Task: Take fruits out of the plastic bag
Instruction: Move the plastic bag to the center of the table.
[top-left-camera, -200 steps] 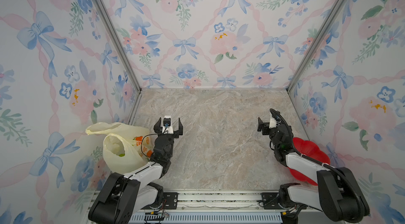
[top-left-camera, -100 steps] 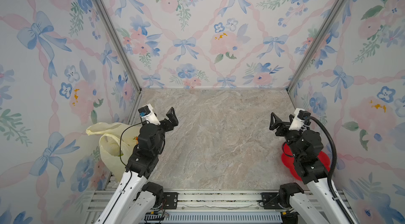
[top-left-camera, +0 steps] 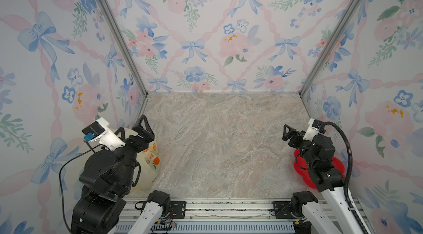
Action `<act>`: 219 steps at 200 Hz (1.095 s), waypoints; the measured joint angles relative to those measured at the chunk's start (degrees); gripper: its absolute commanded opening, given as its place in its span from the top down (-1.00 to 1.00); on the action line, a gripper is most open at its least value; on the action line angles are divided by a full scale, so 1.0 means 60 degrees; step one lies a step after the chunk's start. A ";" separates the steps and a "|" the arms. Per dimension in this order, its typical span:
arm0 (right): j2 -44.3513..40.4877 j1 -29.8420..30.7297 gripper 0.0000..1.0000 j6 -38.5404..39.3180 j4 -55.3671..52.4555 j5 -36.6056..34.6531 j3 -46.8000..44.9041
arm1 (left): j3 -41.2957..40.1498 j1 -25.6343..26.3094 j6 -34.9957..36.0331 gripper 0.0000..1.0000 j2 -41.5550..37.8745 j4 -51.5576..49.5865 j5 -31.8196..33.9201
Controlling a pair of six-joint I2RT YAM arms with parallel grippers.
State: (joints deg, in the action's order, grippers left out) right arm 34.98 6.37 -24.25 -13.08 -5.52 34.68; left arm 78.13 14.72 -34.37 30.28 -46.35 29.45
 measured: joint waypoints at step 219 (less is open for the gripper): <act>-0.0342 0.0000 -0.94 -0.0397 -0.0073 0.0142 -0.0036 | -0.2131 -0.3657 -0.1479 -0.96 0.2696 0.0499 0.1381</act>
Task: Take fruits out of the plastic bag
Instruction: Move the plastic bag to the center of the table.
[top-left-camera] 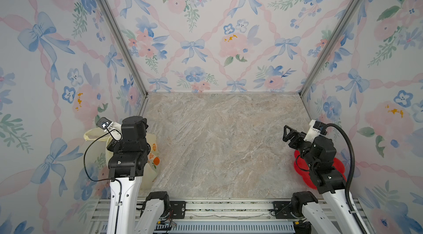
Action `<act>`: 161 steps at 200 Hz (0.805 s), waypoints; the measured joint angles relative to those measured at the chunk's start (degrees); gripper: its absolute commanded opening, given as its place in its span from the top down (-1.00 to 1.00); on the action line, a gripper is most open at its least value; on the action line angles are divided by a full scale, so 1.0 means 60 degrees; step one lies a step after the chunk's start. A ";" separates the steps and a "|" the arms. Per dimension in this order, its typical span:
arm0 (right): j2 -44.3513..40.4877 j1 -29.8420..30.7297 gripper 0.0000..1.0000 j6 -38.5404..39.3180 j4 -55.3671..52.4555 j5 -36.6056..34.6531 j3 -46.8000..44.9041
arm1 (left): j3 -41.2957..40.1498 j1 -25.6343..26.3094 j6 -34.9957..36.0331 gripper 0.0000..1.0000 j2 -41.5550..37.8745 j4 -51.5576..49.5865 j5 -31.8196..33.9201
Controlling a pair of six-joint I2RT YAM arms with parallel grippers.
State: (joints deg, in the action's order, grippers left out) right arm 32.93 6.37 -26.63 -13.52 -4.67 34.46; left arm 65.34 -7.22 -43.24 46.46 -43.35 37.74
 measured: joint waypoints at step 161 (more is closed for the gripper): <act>0.0565 0.0000 -0.95 -0.0073 -0.0018 0.0244 -0.0051 | -0.1818 -0.2455 0.0189 0.18 0.0204 0.2098 -0.2397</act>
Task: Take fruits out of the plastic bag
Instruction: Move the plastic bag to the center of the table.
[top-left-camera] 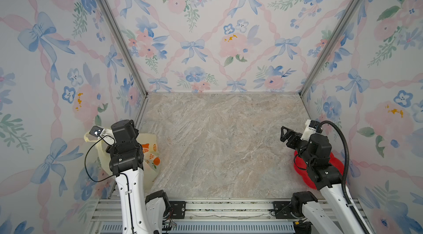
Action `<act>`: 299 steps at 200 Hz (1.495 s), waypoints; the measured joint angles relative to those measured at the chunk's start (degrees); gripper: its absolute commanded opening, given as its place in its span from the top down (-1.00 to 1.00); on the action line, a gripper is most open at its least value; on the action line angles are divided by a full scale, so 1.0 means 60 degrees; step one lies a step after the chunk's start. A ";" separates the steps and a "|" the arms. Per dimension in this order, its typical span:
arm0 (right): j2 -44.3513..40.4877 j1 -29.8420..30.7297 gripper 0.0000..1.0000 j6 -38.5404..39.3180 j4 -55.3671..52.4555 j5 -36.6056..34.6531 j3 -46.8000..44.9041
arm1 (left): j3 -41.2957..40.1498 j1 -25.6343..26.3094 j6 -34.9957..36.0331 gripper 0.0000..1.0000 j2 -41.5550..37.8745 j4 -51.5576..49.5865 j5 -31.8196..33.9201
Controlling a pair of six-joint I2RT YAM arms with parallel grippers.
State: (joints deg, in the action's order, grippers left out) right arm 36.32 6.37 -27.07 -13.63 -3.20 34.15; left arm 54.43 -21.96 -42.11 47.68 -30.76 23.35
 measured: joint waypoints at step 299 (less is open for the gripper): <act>0.3949 0.5504 -0.95 -0.1096 -0.0798 -0.3249 0.1807 | 0.4091 1.0867 0.3625 0.97 0.6623 0.3260 -0.3282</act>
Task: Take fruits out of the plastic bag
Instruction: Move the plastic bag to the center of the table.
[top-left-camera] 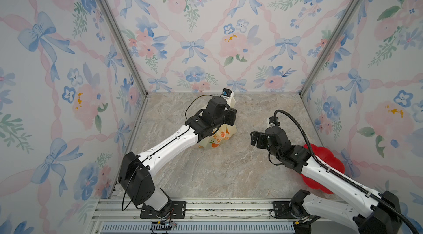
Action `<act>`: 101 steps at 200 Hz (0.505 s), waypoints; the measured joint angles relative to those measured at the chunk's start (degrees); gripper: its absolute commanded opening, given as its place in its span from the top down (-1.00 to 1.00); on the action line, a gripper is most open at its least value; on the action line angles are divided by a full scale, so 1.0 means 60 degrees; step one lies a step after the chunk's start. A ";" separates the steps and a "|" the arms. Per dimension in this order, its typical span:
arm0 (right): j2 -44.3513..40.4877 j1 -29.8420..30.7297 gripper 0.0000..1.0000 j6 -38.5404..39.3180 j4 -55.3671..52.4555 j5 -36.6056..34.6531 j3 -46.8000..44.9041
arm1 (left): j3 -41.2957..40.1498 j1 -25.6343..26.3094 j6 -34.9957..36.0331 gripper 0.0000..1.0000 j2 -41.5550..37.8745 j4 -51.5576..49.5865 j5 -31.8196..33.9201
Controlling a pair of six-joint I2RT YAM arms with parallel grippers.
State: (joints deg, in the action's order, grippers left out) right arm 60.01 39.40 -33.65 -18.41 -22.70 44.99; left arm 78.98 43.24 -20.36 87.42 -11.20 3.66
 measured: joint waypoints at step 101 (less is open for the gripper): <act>0.0066 0.0565 -0.95 0.0947 0.0412 -0.0189 0.0299 | -0.1530 0.0353 -0.0259 -0.57 -0.3151 -0.0149 0.0641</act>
State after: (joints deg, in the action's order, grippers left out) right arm 60.40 42.78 -27.97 -15.94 -23.83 46.78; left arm 69.80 45.36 -21.91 68.51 -12.10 7.51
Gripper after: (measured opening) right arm 0.974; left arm 0.783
